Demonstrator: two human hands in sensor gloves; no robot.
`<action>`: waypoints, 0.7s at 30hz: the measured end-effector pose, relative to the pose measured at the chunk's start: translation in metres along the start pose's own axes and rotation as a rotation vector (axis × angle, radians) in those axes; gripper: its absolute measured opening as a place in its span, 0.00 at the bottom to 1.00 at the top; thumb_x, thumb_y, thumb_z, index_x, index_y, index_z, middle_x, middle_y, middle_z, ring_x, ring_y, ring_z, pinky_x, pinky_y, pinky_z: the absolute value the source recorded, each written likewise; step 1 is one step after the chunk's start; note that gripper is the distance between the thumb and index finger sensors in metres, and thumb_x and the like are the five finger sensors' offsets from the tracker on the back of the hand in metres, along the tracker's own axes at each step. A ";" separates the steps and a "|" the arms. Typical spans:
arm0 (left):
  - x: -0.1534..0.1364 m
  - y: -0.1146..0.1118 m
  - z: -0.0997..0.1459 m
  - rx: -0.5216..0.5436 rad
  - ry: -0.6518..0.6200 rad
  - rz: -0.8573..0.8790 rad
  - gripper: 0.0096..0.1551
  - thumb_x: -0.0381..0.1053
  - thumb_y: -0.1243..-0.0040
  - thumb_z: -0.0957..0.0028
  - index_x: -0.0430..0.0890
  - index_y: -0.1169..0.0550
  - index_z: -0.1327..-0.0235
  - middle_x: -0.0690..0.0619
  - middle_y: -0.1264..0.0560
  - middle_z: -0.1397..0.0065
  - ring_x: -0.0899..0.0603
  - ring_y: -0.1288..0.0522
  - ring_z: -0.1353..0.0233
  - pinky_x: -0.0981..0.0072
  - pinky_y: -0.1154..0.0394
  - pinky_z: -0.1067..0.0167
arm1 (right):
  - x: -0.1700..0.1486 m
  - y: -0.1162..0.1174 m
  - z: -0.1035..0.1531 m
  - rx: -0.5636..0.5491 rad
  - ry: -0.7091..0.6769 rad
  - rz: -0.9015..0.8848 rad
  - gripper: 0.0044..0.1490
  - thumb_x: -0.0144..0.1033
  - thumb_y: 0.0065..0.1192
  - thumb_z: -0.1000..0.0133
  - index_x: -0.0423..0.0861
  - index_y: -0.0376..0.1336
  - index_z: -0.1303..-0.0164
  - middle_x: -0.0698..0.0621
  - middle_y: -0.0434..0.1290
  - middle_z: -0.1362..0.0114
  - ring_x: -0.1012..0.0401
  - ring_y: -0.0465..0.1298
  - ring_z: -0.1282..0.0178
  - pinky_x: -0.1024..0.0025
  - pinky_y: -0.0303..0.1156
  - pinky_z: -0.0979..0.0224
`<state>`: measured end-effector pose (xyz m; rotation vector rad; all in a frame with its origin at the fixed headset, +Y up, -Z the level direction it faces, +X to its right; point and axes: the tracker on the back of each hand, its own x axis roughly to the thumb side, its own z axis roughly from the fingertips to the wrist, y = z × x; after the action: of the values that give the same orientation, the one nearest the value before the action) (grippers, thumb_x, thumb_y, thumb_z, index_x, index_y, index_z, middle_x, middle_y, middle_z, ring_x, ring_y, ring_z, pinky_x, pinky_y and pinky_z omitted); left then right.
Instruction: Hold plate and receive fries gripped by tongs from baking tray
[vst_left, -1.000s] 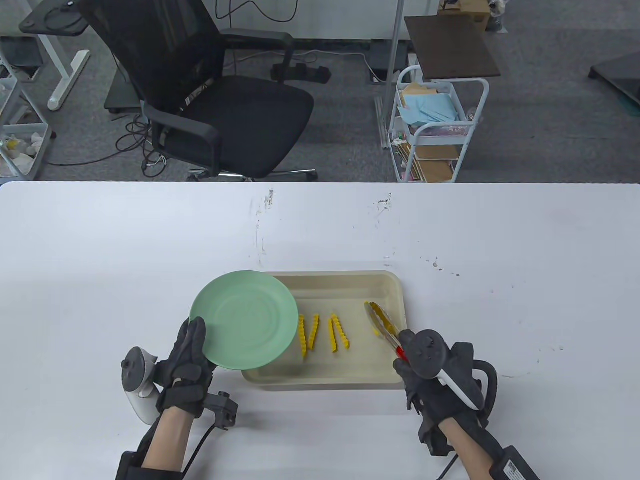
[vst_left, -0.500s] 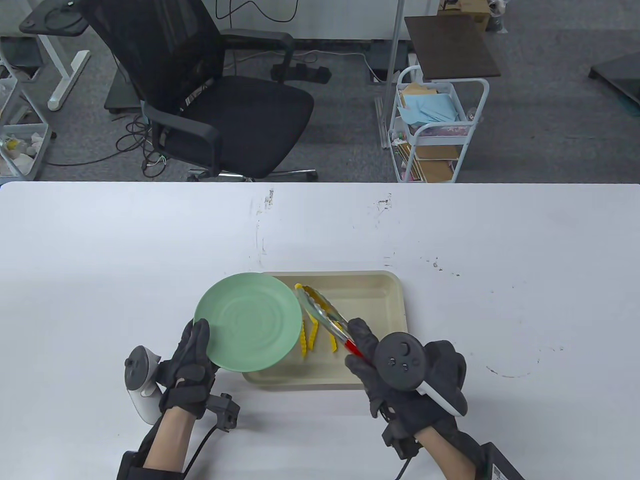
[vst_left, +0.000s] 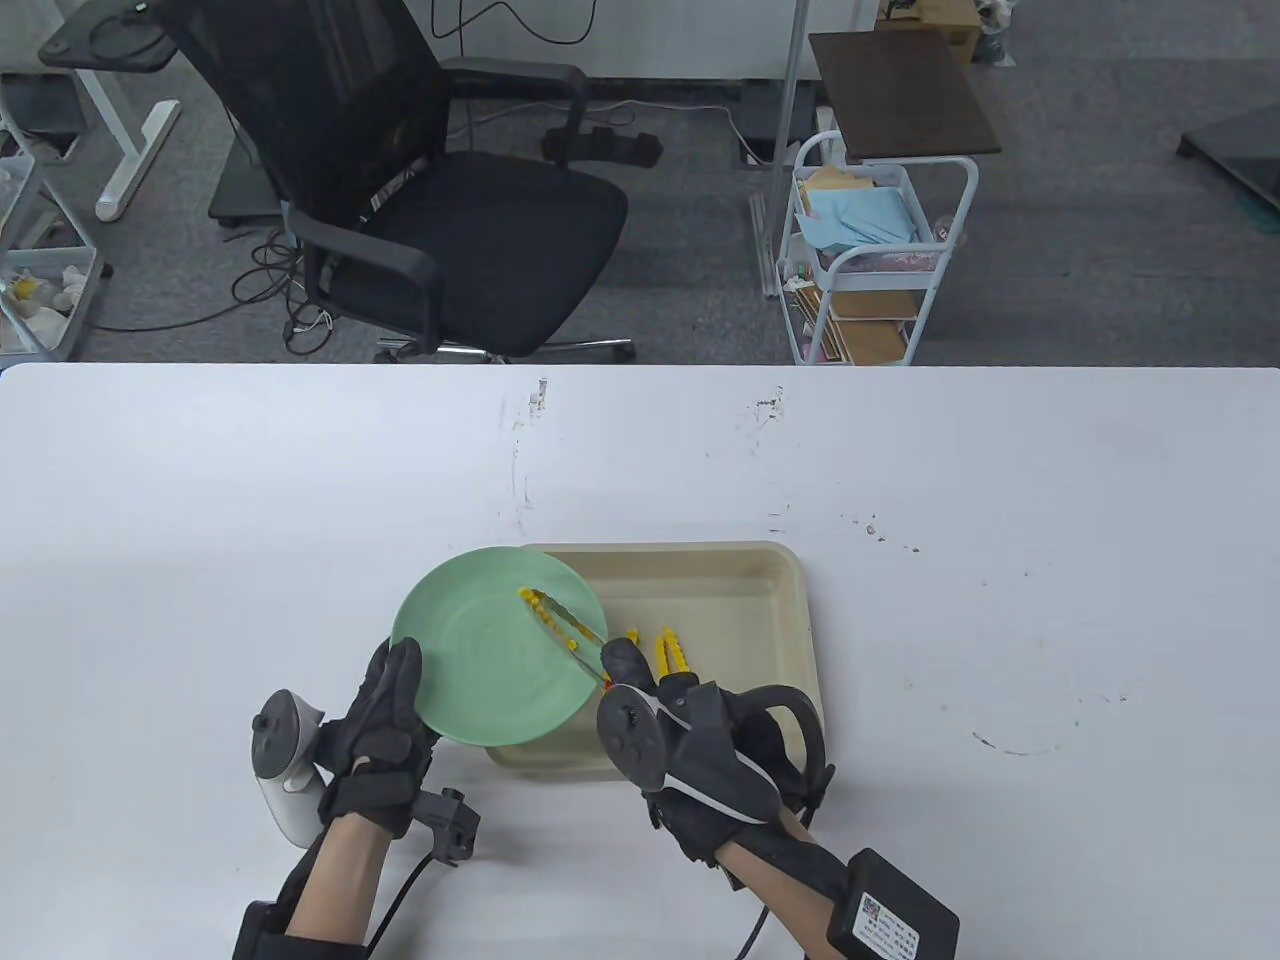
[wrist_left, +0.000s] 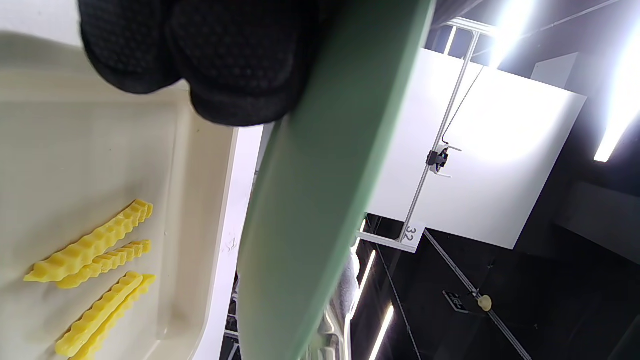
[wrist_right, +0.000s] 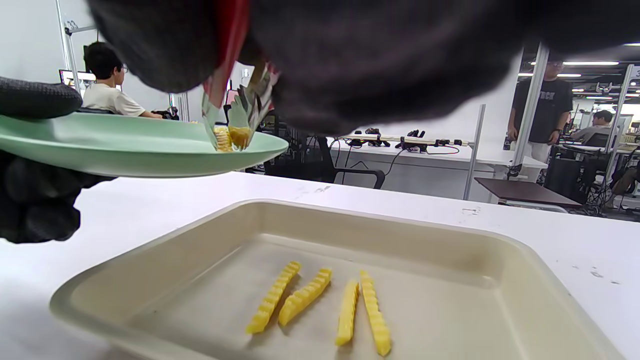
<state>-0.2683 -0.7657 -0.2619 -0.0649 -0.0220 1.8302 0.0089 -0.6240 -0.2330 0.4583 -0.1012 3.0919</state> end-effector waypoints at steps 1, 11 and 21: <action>0.000 0.000 0.000 -0.002 0.000 0.001 0.38 0.57 0.65 0.32 0.34 0.54 0.23 0.45 0.33 0.34 0.47 0.21 0.57 0.42 0.26 0.47 | 0.000 0.001 0.000 0.006 0.000 0.004 0.37 0.55 0.60 0.51 0.58 0.56 0.31 0.42 0.79 0.49 0.60 0.82 0.84 0.58 0.79 0.80; 0.000 0.000 0.001 0.000 -0.003 0.014 0.38 0.57 0.65 0.32 0.34 0.54 0.23 0.45 0.33 0.34 0.47 0.21 0.57 0.42 0.26 0.47 | -0.049 -0.019 0.018 -0.024 0.082 -0.193 0.44 0.61 0.55 0.51 0.53 0.51 0.27 0.41 0.76 0.46 0.60 0.82 0.79 0.59 0.79 0.76; 0.001 0.001 0.000 0.008 -0.011 0.007 0.38 0.58 0.65 0.32 0.34 0.54 0.23 0.45 0.33 0.34 0.47 0.21 0.56 0.42 0.27 0.47 | -0.108 0.021 0.030 0.120 0.225 -0.105 0.40 0.59 0.61 0.52 0.58 0.56 0.30 0.42 0.78 0.46 0.59 0.82 0.79 0.57 0.79 0.75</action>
<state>-0.2702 -0.7647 -0.2615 -0.0496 -0.0226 1.8378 0.1201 -0.6478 -0.2365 0.1100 0.1081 3.0301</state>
